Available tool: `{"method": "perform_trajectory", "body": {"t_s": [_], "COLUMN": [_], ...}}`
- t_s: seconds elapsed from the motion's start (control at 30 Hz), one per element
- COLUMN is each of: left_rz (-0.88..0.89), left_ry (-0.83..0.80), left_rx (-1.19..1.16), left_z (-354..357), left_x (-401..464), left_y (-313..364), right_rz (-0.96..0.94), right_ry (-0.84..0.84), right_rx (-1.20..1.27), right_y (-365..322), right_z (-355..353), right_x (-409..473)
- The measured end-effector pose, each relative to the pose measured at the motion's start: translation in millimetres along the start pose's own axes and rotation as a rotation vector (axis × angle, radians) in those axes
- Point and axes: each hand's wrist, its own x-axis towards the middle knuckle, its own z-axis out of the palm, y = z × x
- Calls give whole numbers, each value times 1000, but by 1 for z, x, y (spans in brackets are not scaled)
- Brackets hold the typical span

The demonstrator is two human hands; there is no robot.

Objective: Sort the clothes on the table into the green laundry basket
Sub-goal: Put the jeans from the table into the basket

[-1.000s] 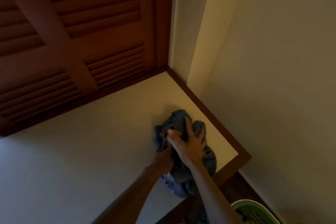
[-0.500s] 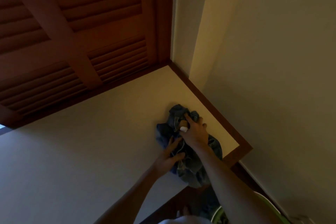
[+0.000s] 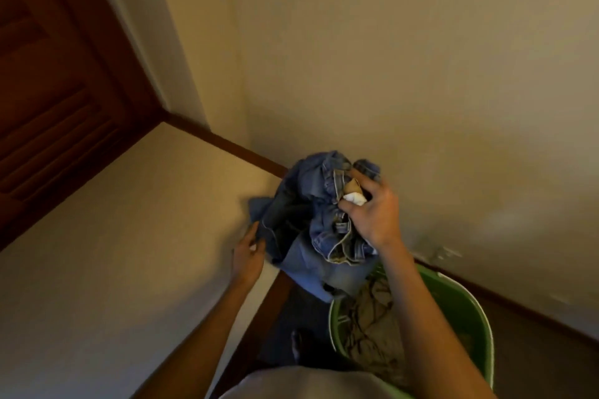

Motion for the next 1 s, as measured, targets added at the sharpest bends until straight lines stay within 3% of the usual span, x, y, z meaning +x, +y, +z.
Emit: {"method": "perform_trajectory", "body": {"t_s": [0.13,0.27,0.33,0.6,0.73,1.0], "left_rz": [95,125,194,211,194,141], "left_ry": [-116,-442,-490,-570,-627,-664], "left_rx": [46,752,897,1051,1047,1095], "left_z": [24,26,27,30,25,25], "left_x": [0,1,-1,-5,-4,0], "left_y": [4,-46,-53,-42,-38,-33], "right_rz": [-42,-96,-108,24,92,-7], "right_ry": [191,344,396,426,423,525], "right_rx": [43,24,-82,-476,-537,-737], "right_y": [-5,-15,-17,1,7,-15], "right_z": [-60,-106,-126,-168,-180,-233], "right_x": [-34,-75,-93,-146,-155,-174]}}
